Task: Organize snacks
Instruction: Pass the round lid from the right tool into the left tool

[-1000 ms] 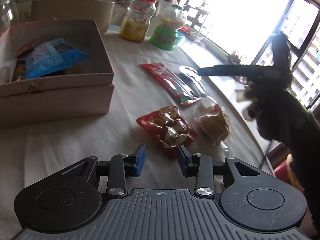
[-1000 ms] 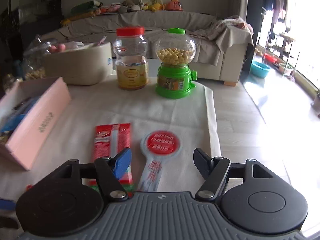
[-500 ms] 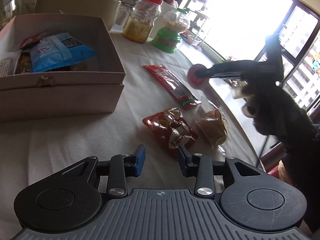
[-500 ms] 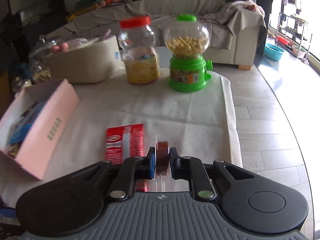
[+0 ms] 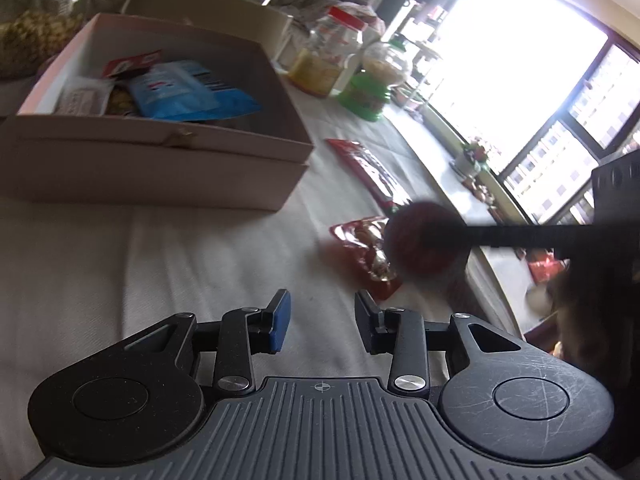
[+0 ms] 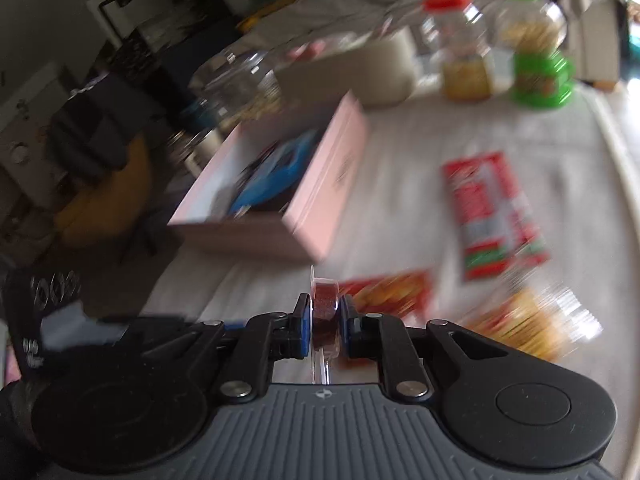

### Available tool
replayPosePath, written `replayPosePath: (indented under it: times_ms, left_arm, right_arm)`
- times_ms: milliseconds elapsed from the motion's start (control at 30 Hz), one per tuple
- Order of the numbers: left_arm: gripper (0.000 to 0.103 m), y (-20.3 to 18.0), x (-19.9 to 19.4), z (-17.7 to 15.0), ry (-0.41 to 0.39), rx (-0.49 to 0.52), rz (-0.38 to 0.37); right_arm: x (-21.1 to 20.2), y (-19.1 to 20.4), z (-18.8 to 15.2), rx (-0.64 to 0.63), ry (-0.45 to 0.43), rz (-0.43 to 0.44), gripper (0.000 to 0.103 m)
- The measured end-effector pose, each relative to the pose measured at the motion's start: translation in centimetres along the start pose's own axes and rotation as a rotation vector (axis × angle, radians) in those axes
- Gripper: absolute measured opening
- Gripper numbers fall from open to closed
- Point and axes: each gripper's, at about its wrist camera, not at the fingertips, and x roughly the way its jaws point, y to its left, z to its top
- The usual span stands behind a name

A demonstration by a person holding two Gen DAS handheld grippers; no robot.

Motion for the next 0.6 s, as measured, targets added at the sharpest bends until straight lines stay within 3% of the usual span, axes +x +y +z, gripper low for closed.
replayPosePath:
  times_ms: [100, 167, 233, 300, 333, 467, 600]
  left_arm:
    - [0.040, 0.3, -0.4, -0.2, 0.009, -0.019, -0.006]
    - [0.040, 0.2, -0.6, -0.4, 0.018, -0.015, -0.011]
    - [0.040, 0.0, -0.3, -0.4, 0.030, -0.008, -0.017]
    - [0.040, -0.4, 0.1, -0.7, 0.047, -0.002, -0.022]
    - [0.040, -0.6, 0.3, -0.8, 0.055, 0.003, -0.025]
    - [0.040, -1.6, 1.8, -0.8, 0.089, 0.017, -0.049]
    - [0.040, -3.8, 3.0, -0.7, 0.100, 0.070, -0.053]
  right_arm:
    - [2.3, 1.7, -2.7, -0.019, 0.044, 0.040, 0.015]
    - [2.9, 2.1, -3.9, -0.042, 0.036, 0.004, 0.022]
    - [2.4, 2.4, -4.7, -0.080, 0.006, -0.055, 0.033]
    - [1.2, 2.1, -5.5, -0.108, -0.026, -0.108, 0.059]
    - [0.6, 2.0, -5.9, -0.125, -0.041, -0.142, 0.063]
    - [-1.0, 0.6, -6.9, -0.157, -0.088, -0.311, 0.066]
    - [-2.1, -1.0, -7.9, -0.093, -0.119, -0.405, 0.069]
